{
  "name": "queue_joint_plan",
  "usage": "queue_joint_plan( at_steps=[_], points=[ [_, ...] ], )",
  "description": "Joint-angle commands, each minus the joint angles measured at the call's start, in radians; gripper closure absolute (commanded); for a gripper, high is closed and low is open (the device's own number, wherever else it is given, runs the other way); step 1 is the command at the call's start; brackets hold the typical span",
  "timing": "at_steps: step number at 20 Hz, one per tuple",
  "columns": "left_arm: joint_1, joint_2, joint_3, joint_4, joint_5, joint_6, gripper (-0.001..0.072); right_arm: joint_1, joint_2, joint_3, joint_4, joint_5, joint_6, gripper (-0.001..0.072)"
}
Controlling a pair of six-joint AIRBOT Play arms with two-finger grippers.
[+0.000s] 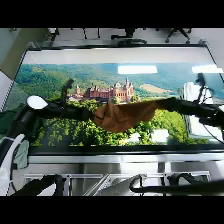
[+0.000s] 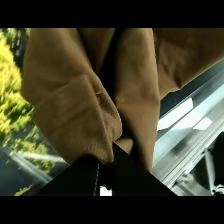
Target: Fold the shirts.
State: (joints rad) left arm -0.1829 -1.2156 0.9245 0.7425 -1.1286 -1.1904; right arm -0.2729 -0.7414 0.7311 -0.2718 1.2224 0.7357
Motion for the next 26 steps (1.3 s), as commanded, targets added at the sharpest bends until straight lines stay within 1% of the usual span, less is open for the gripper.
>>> queue_joint_plan(
  at_steps=[1, 3, 4, 6, 7, 8, 11, 13, 15, 18, 22, 23, 24, 25, 26],
  points=[
    [0.009, -0.151, -0.117, -0.003, 0.066, 0.055, 0.0696, 0.045, -0.116, -0.087, -0.06, -0.109, -0.033, 0.069],
    [0.035, -0.209, -0.143, -0.003, 0.041, 0.061, 0.0695, 0.045, -0.169, -0.087, -0.059, -0.107, -0.033, 0.069],
    [0.047, -0.234, -0.141, -0.003, 0.014, 0.066, 0.0673, 0.045, -0.185, -0.087, -0.058, -0.107, -0.033, 0.069],
    [0.077, -0.262, -0.119, -0.002, -0.058, 0.076, 0.0232, 0.044, -0.194, -0.087, -0.059, -0.108, -0.034, 0.069],
    [0.095, -0.264, -0.104, -0.001, -0.088, 0.077, 0.0178, 0.044, -0.193, -0.086, -0.062, -0.108, -0.034, 0.069],
    [0.114, -0.264, -0.086, 0.0, -0.115, 0.076, 0.0178, 0.044, -0.193, -0.086, -0.062, -0.107, -0.034, 0.069],
    [0.185, -0.264, -0.044, -0.001, -0.206, 0.076, 0.0179, 0.044, -0.193, -0.087, -0.07, -0.099, -0.034, 0.069],
    [0.222, -0.25, -0.069, 0.0, -0.205, 0.077, 0.0179, 0.044, -0.193, -0.087, -0.07, -0.096, -0.034, 0.069],
    [0.248, -0.221, -0.124, -0.001, -0.131, 0.088, 0.0179, 0.044, -0.193, -0.087, -0.07, -0.097, -0.034, 0.069],
    [0.247, -0.204, -0.203, -0.002, -0.016, 0.091, 0.018, 0.044, -0.193, -0.087, -0.069, -0.097, -0.034, 0.069],
    [0.179, -0.204, -0.245, -0.005, 0.115, 0.092, 0.0182, 0.044, -0.194, -0.087, -0.069, -0.097, -0.034, 0.069],
    [0.162, -0.204, -0.242, -0.005, 0.139, 0.092, 0.0385, 0.044, -0.194, -0.087, -0.069, -0.097, -0.036, 0.069],
    [0.149, -0.204, -0.234, -0.003, 0.154, 0.092, 0.063, 0.044, -0.193, -0.086, -0.069, -0.097, -0.042, 0.069],
    [0.141, -0.204, -0.217, -0.005, 0.158, 0.093, 0.0692, 0.044, -0.193, -0.086, -0.068, -0.096, -0.041, 0.069],
    [0.139, -0.204, -0.19, -0.006, 0.143, 0.089, 0.0695, 0.044, -0.192, -0.086, -0.063, -0.089, -0.041, 0.069]
  ],
)
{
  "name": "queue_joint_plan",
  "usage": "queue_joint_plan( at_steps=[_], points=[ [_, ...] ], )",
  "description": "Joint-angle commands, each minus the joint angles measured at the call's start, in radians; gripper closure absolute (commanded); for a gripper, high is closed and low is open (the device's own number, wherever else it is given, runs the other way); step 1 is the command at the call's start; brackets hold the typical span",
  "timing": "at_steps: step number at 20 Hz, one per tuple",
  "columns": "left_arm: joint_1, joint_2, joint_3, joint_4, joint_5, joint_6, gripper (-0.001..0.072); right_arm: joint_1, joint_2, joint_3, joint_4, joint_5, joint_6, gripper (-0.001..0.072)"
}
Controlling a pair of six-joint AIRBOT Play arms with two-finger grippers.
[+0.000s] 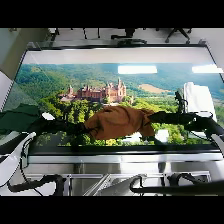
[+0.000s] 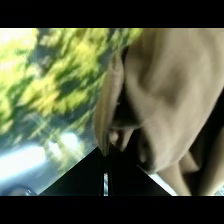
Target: Fold the shirts.
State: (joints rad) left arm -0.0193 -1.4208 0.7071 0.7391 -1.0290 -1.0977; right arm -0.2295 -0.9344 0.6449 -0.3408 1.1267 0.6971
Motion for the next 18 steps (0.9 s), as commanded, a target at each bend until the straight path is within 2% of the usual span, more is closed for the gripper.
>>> queue_joint_plan(
  at_steps=[1, 3, 5, 7, 11, 15, 18],
  points=[
    [-0.024, 0.008, 0.063, -0.008, 0.005, -0.004, 0.0696, 0.0, 0.008, 0.009, 0.02, 0.031, -0.003, 0.069],
    [-0.023, 0.086, 0.159, -0.007, -0.086, -0.017, 0.0698, -0.021, 0.051, 0.083, 0.109, 0.144, -0.002, 0.0691],
    [-0.013, 0.24, 0.315, -0.007, -0.15, -0.053, 0.0697, -0.072, 0.123, 0.254, 0.297, 0.251, -0.002, 0.0691],
    [0.019, 0.43, 0.526, -0.004, -0.126, -0.086, 0.0697, -0.138, 0.198, 0.483, 0.446, 0.274, -0.003, 0.069],
    [0.122, 0.687, 0.893, 0.084, 0.01, -0.123, 0.0697, -0.272, 0.329, 0.853, 0.449, 0.173, -0.003, 0.069],
    [0.259, 0.799, 1.088, 0.136, 0.011, -0.121, 0.0696, -0.386, 0.432, 0.991, 0.446, 0.116, -0.035, 0.069],
    [0.375, 0.801, 1.146, 0.158, -0.024, -0.114, 0.0696, -0.447, 0.446, 1.012, 0.444, 0.116, -0.063, 0.069]
  ],
)
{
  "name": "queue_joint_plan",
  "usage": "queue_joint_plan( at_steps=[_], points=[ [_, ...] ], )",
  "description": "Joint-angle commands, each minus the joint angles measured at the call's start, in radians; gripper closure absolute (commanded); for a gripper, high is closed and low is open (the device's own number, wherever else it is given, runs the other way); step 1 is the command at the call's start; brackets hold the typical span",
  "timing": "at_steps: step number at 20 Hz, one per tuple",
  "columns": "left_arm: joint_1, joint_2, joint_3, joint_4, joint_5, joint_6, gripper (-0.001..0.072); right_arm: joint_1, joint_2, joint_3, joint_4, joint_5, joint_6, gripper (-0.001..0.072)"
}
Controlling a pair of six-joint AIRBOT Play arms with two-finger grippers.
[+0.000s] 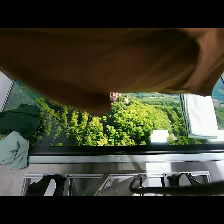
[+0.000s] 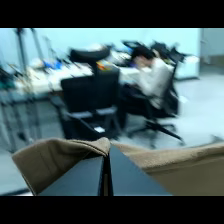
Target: Fold the shirts.
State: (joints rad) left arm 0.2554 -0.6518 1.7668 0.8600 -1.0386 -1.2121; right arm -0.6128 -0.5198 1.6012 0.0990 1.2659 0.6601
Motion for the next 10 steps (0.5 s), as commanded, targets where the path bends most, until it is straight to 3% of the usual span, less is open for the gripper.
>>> queue_joint_plan(
  at_steps=[1, 4, 6, 10],
  points=[
    [0.126, 0.012, 0.091, 0.036, -0.039, 0.0, 0.0696, -0.076, 0.024, 0.056, -0.013, -0.024, -0.026, 0.069],
    [0.114, -0.095, 0.029, -0.027, -0.061, 0.01, 0.0695, -0.126, -0.049, 0.052, -0.021, 0.024, -0.026, 0.069],
    [0.029, -0.207, -0.05, -0.12, -0.06, 0.08, 0.0695, -0.124, -0.122, 0.014, -0.007, 0.071, -0.024, 0.069],
    [-0.16, -0.507, -0.149, -0.019, 0.014, 0.097, 0.0696, 0.048, -0.306, -0.194, -0.113, 0.045, -0.025, 0.069]
  ],
)
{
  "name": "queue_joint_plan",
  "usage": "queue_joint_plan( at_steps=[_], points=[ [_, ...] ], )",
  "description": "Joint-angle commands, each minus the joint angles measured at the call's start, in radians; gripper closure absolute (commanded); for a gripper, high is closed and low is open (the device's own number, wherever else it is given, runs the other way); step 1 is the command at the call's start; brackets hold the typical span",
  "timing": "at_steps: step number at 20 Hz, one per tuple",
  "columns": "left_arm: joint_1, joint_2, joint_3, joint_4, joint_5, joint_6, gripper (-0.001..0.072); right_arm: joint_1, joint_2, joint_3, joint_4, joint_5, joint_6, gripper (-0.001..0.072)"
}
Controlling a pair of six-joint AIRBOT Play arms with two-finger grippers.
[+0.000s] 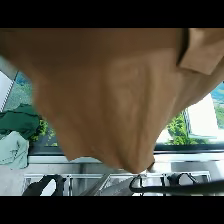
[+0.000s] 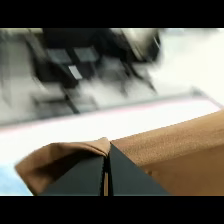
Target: Fold the shirts.
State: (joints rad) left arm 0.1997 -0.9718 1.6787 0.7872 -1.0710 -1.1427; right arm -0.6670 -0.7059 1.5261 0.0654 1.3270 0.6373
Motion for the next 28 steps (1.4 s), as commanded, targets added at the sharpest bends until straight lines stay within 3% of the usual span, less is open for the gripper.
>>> queue_joint_plan(
  at_steps=[1, 4, 7, 9, 10, 11, 12, 13, 15, 18, 20, 22, 26, 28],
  points=[
    [-0.129, -0.262, -0.066, 0.089, 0.07, 0.026, 0.0696, 0.171, -0.179, -0.164, -0.157, -0.048, -0.001, 0.069],
    [-0.166, -0.483, -0.066, 0.11, 0.152, 0.023, 0.0696, 0.372, -0.413, -0.229, -0.287, -0.195, -0.02, 0.069],
    [-0.179, -0.646, -0.064, 0.108, 0.316, 0.024, 0.0695, 0.505, -0.627, -0.214, -0.24, -0.433, -0.144, 0.069],
    [-0.178, -0.72, -0.015, 0.102, 0.332, 0.023, 0.0695, 0.551, -0.72, -0.173, -0.182, -0.546, -0.188, 0.0689],
    [-0.176, -0.754, 0.033, 0.103, 0.303, 0.014, 0.0685, 0.563, -0.745, -0.144, -0.175, -0.565, -0.201, 0.0661],
    [-0.166, -0.775, 0.076, 0.102, 0.259, -0.003, 0.0662, 0.563, -0.752, -0.119, -0.177, -0.562, -0.2, 0.0512],
    [-0.156, -0.787, 0.117, 0.102, 0.189, -0.012, 0.0388, 0.557, -0.746, -0.103, -0.178, -0.551, -0.2, 0.0387],
    [-0.142, -0.793, 0.158, 0.109, 0.107, -0.015, 0.0097, 0.538, -0.726, -0.099, -0.182, -0.525, -0.199, 0.033],
    [-0.093, -0.785, 0.215, 0.113, -0.061, -0.042, 0.0109, 0.474, -0.662, -0.099, -0.276, -0.424, -0.103, 0.0331],
    [0.019, -0.75, 0.224, 0.113, -0.314, -0.096, 0.011, 0.345, -0.545, -0.102, -0.585, -0.259, 0.2, 0.0332],
    [0.093, -0.714, 0.132, 0.113, -0.435, -0.102, 0.011, 0.261, -0.474, -0.14, -0.721, -0.151, 0.287, 0.0333],
    [0.159, -0.649, -0.048, 0.116, -0.446, -0.1, 0.011, 0.181, -0.406, -0.24, -0.748, -0.084, 0.304, 0.0334],
    [0.235, -0.51, -0.435, 0.314, -0.315, -0.087, 0.011, 0.077, -0.303, -0.526, -0.766, -0.072, 0.297, 0.0334],
    [0.244, -0.473, -0.581, 0.344, -0.254, -0.07, 0.011, 0.072, -0.301, -0.633, -0.769, -0.081, 0.291, 0.0333]
  ],
)
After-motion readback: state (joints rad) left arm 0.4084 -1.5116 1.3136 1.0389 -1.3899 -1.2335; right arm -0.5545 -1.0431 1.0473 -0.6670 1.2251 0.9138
